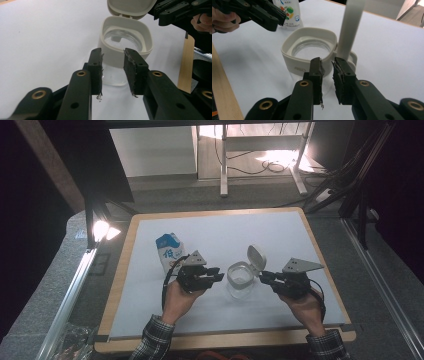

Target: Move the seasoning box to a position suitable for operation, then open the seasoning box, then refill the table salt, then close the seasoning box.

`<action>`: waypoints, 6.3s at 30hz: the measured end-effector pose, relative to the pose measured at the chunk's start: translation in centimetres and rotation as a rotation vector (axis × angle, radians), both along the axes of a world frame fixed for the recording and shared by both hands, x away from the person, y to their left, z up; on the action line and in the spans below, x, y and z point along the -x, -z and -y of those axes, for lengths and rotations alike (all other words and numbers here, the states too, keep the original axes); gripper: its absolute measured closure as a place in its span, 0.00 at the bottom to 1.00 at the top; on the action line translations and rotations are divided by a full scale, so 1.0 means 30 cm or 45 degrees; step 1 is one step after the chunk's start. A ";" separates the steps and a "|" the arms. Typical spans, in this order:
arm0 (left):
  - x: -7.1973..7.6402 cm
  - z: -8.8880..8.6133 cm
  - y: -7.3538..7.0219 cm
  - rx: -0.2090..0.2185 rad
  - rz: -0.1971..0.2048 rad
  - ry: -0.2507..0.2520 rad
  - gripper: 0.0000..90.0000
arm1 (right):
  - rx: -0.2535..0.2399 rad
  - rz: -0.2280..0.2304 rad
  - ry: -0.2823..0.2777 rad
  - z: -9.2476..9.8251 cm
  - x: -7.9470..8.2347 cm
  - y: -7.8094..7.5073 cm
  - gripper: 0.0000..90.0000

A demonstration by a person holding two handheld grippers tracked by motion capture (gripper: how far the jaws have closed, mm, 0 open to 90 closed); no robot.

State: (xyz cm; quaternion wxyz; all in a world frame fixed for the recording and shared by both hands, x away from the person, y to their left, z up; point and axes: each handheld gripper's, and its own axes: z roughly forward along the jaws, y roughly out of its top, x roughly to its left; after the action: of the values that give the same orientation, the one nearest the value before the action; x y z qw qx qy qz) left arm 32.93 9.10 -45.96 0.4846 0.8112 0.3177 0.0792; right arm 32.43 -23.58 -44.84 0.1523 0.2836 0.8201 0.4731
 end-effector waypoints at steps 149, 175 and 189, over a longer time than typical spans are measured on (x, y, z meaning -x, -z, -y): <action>-0.110 -0.486 -0.005 -0.013 0.107 -0.301 1.00 | 0.241 -0.117 0.332 0.227 -0.017 0.269 0.31; -0.026 -0.507 0.009 -0.070 0.117 -0.257 0.98 | 0.239 -0.121 0.337 0.227 -0.016 0.270 0.30; -0.013 -0.534 0.043 -0.030 0.102 -0.288 0.98 | 0.242 -0.123 0.337 0.227 -0.015 0.269 0.30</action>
State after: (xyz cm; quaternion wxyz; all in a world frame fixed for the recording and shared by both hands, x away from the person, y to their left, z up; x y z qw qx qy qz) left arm 33.30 25.13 -47.24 0.4752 0.7721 0.3865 0.1695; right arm 32.89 -30.38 -52.91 0.1998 0.3960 0.8230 0.3550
